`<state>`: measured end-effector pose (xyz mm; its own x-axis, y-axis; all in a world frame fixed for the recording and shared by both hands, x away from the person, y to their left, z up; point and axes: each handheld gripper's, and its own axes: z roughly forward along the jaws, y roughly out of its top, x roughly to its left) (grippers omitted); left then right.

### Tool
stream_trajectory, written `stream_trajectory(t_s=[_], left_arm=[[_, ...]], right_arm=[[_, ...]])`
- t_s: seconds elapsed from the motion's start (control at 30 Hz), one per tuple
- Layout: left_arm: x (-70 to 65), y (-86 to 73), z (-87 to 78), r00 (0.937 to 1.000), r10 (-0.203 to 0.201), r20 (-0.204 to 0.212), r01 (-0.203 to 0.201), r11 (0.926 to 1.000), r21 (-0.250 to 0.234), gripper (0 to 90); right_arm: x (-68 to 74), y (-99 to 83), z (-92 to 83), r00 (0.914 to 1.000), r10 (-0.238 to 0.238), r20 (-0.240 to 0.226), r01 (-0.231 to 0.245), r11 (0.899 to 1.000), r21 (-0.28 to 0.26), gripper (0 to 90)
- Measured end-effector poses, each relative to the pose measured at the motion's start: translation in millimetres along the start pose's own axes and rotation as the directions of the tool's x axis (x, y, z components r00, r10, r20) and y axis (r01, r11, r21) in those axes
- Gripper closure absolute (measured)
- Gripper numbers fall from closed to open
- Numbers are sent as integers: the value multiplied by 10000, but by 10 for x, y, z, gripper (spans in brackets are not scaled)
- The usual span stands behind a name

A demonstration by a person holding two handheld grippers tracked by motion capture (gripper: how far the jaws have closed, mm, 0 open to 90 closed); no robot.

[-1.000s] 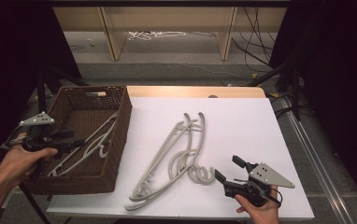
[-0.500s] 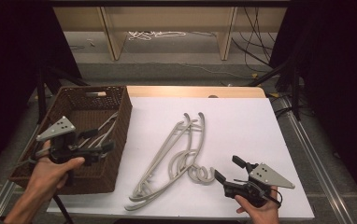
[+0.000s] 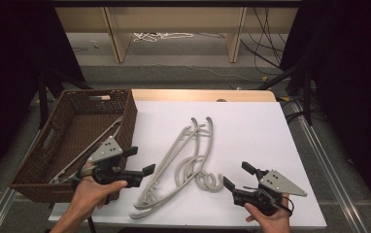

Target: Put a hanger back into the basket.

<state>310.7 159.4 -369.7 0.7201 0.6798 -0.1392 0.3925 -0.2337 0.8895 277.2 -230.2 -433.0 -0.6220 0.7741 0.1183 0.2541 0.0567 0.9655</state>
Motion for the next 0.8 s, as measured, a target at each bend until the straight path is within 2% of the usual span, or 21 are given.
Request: stream_trajectory(t_s=[0.1, 0.13, 0.17, 0.2, 0.27, 0.33, 0.47, 0.53, 0.57, 0.6, 0.63, 0.73, 0.77, 0.8], left_arm=[[-101, -24, 116, 9988, 494, 21, -495, 9985, 234, 160], [-146, -43, 161, 9992, 377, 142, -382, 9986, 355, 160], [-170, -59, 209, 9981, 577, 229, -587, 9972, 469, 162], [-188, -76, 247, 9982, 530, 294, -545, 9972, 515, 162], [-205, -109, 298, 9983, 553, 155, -561, 9968, 564, 163], [-226, -181, 368, 9990, 426, 97, -430, 9977, 515, 163], [-252, -289, 442, 9995, 319, 36, -319, 9994, 136, 163], [-259, -325, 447, 9992, 392, -115, -393, 9992, -87, 162], [-254, -329, 441, 9988, 475, -138, -477, 9987, -172, 161], [-255, -339, 429, 9995, 295, -117, -299, 9990, -342, 160], [-245, -343, 421, 9992, 381, -85, -384, 9980, -493, 160], [-228, -376, 375, 9986, 334, -418, -371, 9951, -916, 158], [-213, -385, 366, 9982, 425, -414, -461, 9948, -908, 157], [-213, -410, 367, 9992, 180, -369, -215, 9949, -984, 158]], right_arm=[[0, 1, -2, 10000, 8, 2, -8, 10000, 18, 188], [-1, 1, -2, 10000, 3, 8, -3, 10000, 17, 188], [0, 2, -4, 10000, 0, 2, 0, 10000, 22, 188], [3, 1, -3, 10000, 30, -72, -31, 10000, -37, 188], [9, 0, -5, 9999, 69, -99, -70, 9999, -95, 188], [14, 10, -23, 10000, -43, 43, 43, 10000, 32, 188], [11, 12, -28, 9999, 64, 78, -65, 9999, 149, 182], [10, 7, -22, 10000, 54, 76, -54, 10000, -24, 181], [9, 7, -24, 10000, 37, 15, -37, 10000, -19, 181], [8, 4, -20, 10000, 43, -62, -44, 9999, -99, 180], [5, 4, -24, 10000, -45, 45, 45, 10000, -22, 180], [6, -9, -9, 10000, 8, -77, -9, 9999, -144, 178], [5, -11, -8, 9999, 68, -91, -69, 9999, -115, 177], [3, -10, -11, 10000, 26, -25, -26, 10000, -53, 176]])
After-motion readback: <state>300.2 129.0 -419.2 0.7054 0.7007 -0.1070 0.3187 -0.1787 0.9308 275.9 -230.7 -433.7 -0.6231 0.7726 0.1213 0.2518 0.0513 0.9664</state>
